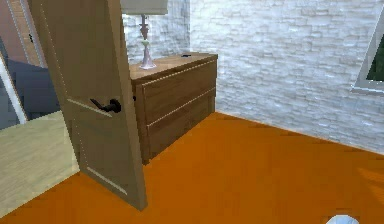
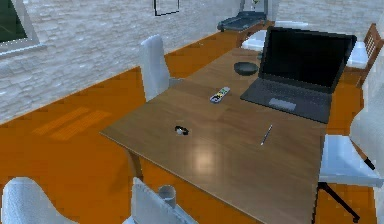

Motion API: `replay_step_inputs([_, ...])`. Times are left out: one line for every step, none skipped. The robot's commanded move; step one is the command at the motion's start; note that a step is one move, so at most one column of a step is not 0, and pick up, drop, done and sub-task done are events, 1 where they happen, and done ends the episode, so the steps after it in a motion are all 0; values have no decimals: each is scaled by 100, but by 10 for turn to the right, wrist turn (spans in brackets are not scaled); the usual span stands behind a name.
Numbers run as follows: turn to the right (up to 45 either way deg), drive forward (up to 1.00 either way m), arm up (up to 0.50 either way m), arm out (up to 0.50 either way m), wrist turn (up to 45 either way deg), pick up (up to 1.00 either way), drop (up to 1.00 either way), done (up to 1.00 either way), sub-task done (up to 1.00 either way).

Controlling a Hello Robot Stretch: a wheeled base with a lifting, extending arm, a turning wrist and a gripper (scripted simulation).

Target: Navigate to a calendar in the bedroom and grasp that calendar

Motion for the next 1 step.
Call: replay_step_inputs([0,0,0,0,450,0,0,0,0])
